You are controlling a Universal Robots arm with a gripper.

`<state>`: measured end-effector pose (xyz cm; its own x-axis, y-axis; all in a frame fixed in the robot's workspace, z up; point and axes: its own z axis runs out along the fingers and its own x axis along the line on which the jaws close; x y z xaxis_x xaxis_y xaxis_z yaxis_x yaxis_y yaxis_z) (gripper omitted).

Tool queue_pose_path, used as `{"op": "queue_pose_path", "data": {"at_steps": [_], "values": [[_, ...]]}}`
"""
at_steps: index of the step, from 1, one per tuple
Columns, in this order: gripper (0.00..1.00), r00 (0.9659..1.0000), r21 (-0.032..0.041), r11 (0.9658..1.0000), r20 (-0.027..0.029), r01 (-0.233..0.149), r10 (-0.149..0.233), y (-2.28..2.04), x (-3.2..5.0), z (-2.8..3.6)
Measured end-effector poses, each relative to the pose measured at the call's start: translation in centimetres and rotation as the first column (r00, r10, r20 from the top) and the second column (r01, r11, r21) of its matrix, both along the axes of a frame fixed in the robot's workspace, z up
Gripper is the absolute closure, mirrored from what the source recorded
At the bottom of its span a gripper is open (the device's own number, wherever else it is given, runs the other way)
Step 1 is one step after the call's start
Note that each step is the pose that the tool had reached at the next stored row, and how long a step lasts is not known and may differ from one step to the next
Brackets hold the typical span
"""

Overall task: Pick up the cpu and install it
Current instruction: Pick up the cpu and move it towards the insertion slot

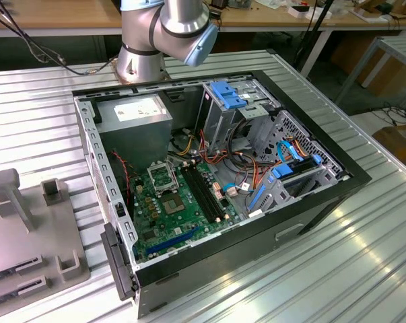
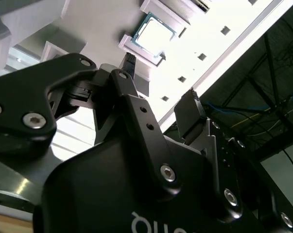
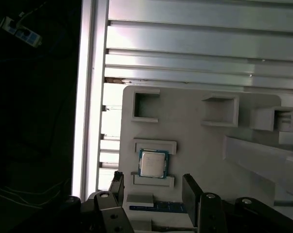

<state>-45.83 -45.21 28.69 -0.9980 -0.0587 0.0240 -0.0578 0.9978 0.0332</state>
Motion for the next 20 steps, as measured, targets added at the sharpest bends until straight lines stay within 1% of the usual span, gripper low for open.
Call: {"op": "queue_pose_path", "data": {"at_steps": [1, 2, 3, 4, 5, 6, 12, 13, 15, 16, 17, 20], "values": [[0.40, 1.0000, -0.0033, 1.0000, -0.0001, 0.002, -0.002, -0.01, 0.01, -0.08], [0.40, 1.0000, -0.0086, 0.9999, 0.0000, 0.006, -0.006, -0.02, 0.01, -0.25], [0.40, 1.0000, -0.0109, 0.9999, 0.0000, 0.008, -0.008, -0.04, 0.01, -0.41], [0.40, 1.0000, -0.0112, 0.9999, -0.0001, 0.008, -0.008, -0.05, 0.01, -0.60], [0.40, 1.0000, -0.0113, 0.9999, 0.0001, 0.009, -0.009, -0.07, 0.00, -1.09], [0.40, 1.0000, -0.0114, 0.9999, 0.0000, 0.009, -0.009, -0.10, 0.00, -1.39], [0.40, 0.9999, -0.0114, 0.9999, 0.0000, 0.011, -0.011, -0.12, 0.00, -2.51], [0.40, 0.9999, -0.0116, 0.9998, 0.0000, 0.015, -0.015, -0.12, 0.01, -2.76], [0.40, 0.9996, -0.0123, 0.9995, 0.0000, 0.028, -0.028, -0.12, 0.01, -3.00], [0.40, 0.9989, -0.0130, 0.9988, 0.0001, 0.047, -0.047, -0.13, 0.01, -3.28], [0.40, 0.9985, -0.0133, 0.9984, 0.0001, 0.055, -0.055, -0.12, 0.01, -3.46], [0.40, 0.9984, -0.0141, 0.9983, 0.0001, 0.057, -0.057, -0.12, 0.02, -4.00]]}}
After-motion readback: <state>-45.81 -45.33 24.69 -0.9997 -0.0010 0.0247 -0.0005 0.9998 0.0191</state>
